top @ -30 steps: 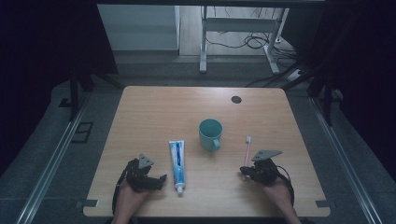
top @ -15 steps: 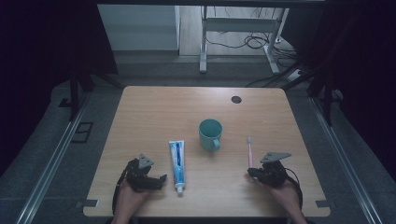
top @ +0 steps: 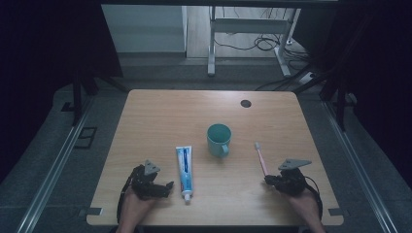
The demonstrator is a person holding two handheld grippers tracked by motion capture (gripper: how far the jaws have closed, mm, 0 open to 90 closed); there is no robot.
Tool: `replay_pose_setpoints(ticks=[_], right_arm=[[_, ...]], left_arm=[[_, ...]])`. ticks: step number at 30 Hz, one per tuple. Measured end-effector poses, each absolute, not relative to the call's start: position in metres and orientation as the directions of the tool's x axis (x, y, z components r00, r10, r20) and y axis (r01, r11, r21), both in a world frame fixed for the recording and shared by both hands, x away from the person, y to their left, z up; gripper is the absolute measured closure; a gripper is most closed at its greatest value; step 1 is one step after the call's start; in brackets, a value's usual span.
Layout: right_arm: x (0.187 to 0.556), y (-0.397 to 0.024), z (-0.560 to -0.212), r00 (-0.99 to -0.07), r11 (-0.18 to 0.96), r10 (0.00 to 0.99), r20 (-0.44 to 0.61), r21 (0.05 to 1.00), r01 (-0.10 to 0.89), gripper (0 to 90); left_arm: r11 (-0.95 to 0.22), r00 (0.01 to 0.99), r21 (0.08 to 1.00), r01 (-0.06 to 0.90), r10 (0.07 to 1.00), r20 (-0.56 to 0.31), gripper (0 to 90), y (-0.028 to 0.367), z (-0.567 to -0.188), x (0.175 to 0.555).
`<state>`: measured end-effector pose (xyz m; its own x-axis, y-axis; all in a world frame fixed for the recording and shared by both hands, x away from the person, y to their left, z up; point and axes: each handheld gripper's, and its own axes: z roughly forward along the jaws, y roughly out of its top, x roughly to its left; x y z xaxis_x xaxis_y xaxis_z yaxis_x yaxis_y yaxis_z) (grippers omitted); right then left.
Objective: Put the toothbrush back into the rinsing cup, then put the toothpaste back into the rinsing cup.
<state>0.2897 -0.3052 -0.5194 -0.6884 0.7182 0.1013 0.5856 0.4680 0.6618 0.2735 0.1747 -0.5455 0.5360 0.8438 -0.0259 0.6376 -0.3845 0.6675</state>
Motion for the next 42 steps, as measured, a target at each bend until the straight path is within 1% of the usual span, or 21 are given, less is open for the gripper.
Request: replay_pose_setpoints(ticks=[17,22,24,33,38,42], right_arm=[[0.288,-0.327,-0.519,-0.657,0.45,0.748,0.091,0.658,0.604,82.5],[0.288,-0.326,-0.517,-0.658,0.452,0.748,0.089,0.658,0.602,80.0],[0.288,-0.325,-0.516,-0.659,0.452,0.747,0.087,0.66,0.6,77.6],[0.291,-0.325,-0.508,-0.642,0.443,0.762,0.083,0.655,0.611,58.9],[0.295,-0.324,-0.504,-0.632,0.457,0.773,0.06,0.639,0.619,55.2],[0.298,-0.322,-0.5,-0.635,0.471,0.771,0.051,0.625,0.623,55.1]], left_arm=[[-0.383,0.535,0.667,0.638,0.844,-0.027,1.2,0.175,-0.546,0.273],[-0.383,0.535,0.668,0.638,0.845,-0.027,1.2,0.175,-0.546,0.273],[-0.383,0.535,0.668,0.639,0.844,-0.027,1.2,0.175,-0.546,0.273],[-0.384,0.535,0.668,0.638,0.844,-0.026,1.3,0.175,-0.546,0.273],[-0.384,0.535,0.667,0.638,0.845,-0.026,1.2,0.175,-0.546,0.273],[-0.38,0.532,0.668,0.64,0.846,-0.029,1.2,0.174,-0.546,0.273]])
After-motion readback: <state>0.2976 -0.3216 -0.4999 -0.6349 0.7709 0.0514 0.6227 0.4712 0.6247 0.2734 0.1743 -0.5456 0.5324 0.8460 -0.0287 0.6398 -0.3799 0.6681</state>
